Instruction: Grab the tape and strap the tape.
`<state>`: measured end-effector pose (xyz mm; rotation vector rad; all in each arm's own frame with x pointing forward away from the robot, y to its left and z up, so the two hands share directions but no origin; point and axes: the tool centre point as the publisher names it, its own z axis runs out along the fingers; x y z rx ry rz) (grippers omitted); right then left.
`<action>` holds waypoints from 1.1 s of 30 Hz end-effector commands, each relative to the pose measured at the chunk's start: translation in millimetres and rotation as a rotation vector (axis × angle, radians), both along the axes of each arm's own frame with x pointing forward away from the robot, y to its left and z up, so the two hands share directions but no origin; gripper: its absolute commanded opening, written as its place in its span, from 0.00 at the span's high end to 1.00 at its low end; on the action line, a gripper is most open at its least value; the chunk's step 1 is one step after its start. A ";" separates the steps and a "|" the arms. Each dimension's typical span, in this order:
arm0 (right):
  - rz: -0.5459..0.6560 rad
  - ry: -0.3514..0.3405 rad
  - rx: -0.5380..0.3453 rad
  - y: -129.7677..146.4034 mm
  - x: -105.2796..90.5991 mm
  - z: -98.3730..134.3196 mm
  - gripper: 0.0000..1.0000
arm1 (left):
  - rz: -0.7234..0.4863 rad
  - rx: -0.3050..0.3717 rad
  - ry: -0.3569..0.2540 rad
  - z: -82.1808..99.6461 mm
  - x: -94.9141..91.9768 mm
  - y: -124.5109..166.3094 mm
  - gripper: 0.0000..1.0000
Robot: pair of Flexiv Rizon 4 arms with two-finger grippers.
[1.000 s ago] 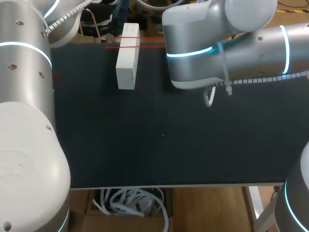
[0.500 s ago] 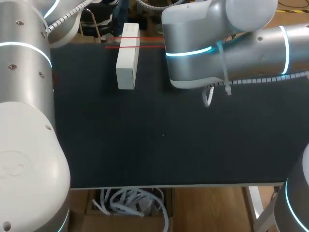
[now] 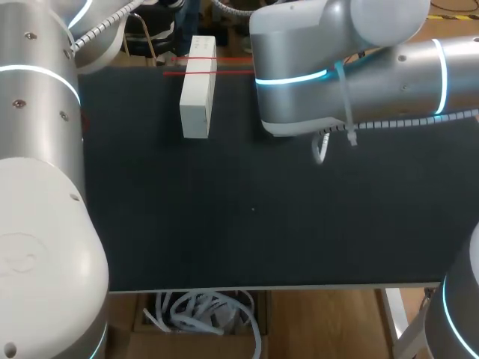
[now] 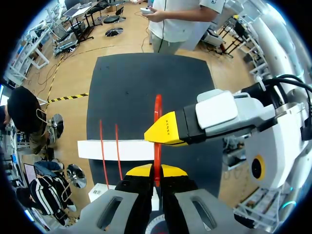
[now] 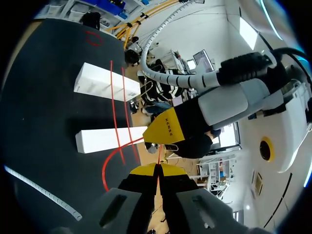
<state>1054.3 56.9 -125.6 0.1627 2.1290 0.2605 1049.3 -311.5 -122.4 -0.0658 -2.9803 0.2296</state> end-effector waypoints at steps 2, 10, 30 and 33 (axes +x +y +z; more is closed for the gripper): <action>0.006 0.011 -0.002 1.4 0.2 1.3 1.00 | -0.001 0.007 0.005 2.0 2.1 -1.4 1.00; 0.018 0.007 0.013 5.4 0.1 1.4 1.00 | -0.001 0.007 0.005 2.0 2.1 -1.4 1.00; 0.019 0.006 0.051 8.0 -1.9 1.8 1.00 | -0.001 0.007 0.005 2.0 2.1 -1.4 1.00; 0.022 0.006 0.055 8.6 -2.4 1.8 1.00 | -0.001 0.007 0.005 2.0 2.1 -1.4 1.00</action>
